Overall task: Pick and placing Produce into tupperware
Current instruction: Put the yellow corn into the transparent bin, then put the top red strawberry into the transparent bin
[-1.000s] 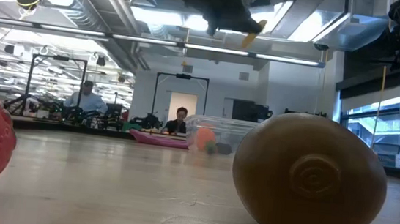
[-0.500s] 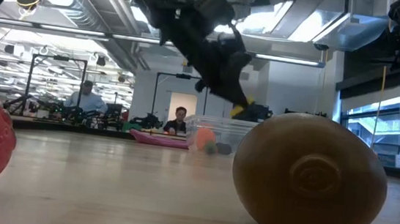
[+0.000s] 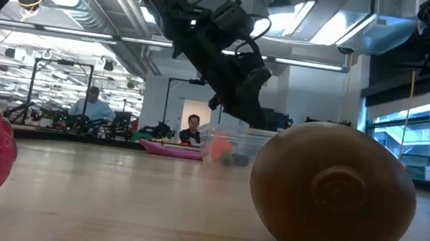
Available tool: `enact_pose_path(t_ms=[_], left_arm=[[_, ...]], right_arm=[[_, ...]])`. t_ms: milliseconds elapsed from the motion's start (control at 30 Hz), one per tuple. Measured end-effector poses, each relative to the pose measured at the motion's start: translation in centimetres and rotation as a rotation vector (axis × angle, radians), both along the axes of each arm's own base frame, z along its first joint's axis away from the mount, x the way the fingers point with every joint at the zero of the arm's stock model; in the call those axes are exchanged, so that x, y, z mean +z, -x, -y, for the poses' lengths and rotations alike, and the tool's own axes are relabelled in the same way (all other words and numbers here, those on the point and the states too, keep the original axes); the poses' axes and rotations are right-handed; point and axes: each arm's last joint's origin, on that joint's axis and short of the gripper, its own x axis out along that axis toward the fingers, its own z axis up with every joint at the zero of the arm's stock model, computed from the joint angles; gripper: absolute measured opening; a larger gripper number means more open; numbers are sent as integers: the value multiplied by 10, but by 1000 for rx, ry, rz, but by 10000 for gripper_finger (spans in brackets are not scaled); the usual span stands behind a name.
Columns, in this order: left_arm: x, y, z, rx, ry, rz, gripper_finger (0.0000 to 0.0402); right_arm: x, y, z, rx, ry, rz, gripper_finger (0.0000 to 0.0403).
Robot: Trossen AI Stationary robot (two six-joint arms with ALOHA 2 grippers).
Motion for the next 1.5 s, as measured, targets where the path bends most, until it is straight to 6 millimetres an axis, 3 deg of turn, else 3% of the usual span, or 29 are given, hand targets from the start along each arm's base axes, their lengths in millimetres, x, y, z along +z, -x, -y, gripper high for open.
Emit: enact_pose_path(t_ms=[133, 400, 567, 800, 967, 1200, 1367, 1500], left_arm=[[14, 4, 1, -5, -8, 5, 81], [97, 40, 7, 24, -139, 58, 103], [139, 87, 20, 16, -117, -16, 157], [167, 168, 45, 77, 42, -242, 254], [171, 213, 64, 226, 212, -392, 278], [164, 235, 78, 687, 380, -466, 273], [135, 242, 86, 970, 447, -512, 269], [97, 247, 94, 1084, 503, -605, 269]], right_arm=[[0, 0, 0, 0, 0, 0, 9], [0, 0, 0, 1, 0, -2, 9], [0, 0, 0, 1, 0, 0, 9], [0, 0, 0, 1, 0, -1, 9], [0, 0, 0, 1, 0, -1, 9], [0, 0, 0, -1, -5, 4, 9], [0, 0, 0, -5, -21, 13, 9], [0, 0, 0, -5, -21, 13, 9]])
